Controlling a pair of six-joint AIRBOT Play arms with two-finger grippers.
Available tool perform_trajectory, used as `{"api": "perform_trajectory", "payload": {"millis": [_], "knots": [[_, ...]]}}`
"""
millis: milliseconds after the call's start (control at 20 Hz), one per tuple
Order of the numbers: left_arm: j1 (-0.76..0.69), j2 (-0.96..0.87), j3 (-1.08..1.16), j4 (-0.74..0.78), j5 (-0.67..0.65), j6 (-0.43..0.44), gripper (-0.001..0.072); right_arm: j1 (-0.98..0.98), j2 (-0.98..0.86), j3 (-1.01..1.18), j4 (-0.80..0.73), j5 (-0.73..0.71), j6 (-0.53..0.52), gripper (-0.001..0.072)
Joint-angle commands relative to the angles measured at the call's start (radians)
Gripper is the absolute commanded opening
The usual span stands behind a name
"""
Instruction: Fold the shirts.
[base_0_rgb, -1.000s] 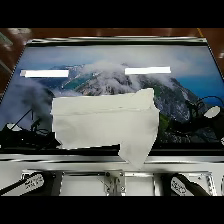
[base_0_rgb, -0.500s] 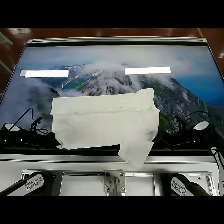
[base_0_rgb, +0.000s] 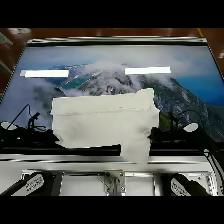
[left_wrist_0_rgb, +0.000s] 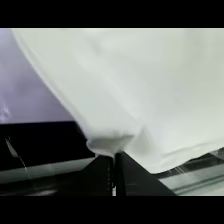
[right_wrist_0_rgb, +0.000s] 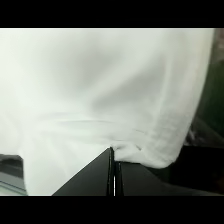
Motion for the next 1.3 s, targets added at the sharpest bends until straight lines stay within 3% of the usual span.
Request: {"api": "perform_trajectory", "payload": {"millis": [0, 150, 400, 500, 700, 750, 850, 900, 1000, 1100, 1150, 1200, 1250], "knots": [[0.0, 0.053, 0.101, -0.012, 0.075, 0.012, 0.0038, 0.01, 0.064, 0.132, 0.053, -0.031, -0.011, 0.0051], [-0.009, 0.055, 0.237, -0.044, 0.117, 0.013, 0.0038, 0.035, 0.037, 0.257, 0.228, -0.187, -0.009, 0.0051], [-0.104, -0.031, 0.41, -0.056, 0.29, -0.067, 0.0038, 0.104, -0.174, 0.469, 0.235, -0.314, -0.008, 0.0051], [-0.133, -0.112, 0.471, -0.056, 0.299, -0.069, 0.0039, 0.101, -0.269, 0.56, 0.237, -0.336, -0.007, 0.0051], [-0.139, -0.288, 0.518, -0.056, 0.272, -0.174, 0.0045, 0.11, -0.411, 0.649, 0.237, -0.333, 0.003, 0.0055], [-0.14, -0.318, 0.518, -0.056, 0.255, -0.187, 0.0123, 0.109, -0.436, 0.649, 0.234, -0.33, 0.003, 0.0099], [-0.139, -0.36, 0.518, -0.063, 0.213, -0.187, 0.0519, 0.108, -0.466, 0.649, 0.22, -0.324, -0.003, 0.0548], [-0.137, -0.363, 0.518, -0.056, 0.196, -0.185, 0.0613, 0.102, -0.464, 0.65, 0.184, -0.327, -0.031, 0.0592], [-0.12, -0.354, 0.524, -0.032, 0.174, -0.186, 0.0611, 0.073, -0.445, 0.653, 0.035, -0.299, -0.03, 0.0591], [-0.093, -0.352, 0.555, -0.033, 0.128, -0.187, 0.0609, 0.025, -0.436, 0.653, -0.16, -0.224, 0.081, 0.0593], [-0.086, -0.352, 0.577, -0.034, 0.096, -0.187, 0.0608, 0.0, -0.443, 0.652, -0.222, -0.176, 0.141, 0.0612], [-0.085, -0.351, 0.597, -0.034, 0.074, -0.186, 0.0608, -0.023, -0.457, 0.652, -0.24, -0.132, 0.177, 0.0699], [-0.089, -0.351, 0.618, -0.037, 0.057, -0.186, 0.0607, -0.039, -0.475, 0.652, -0.219, -0.099, 0.18, 0.0699]]}}
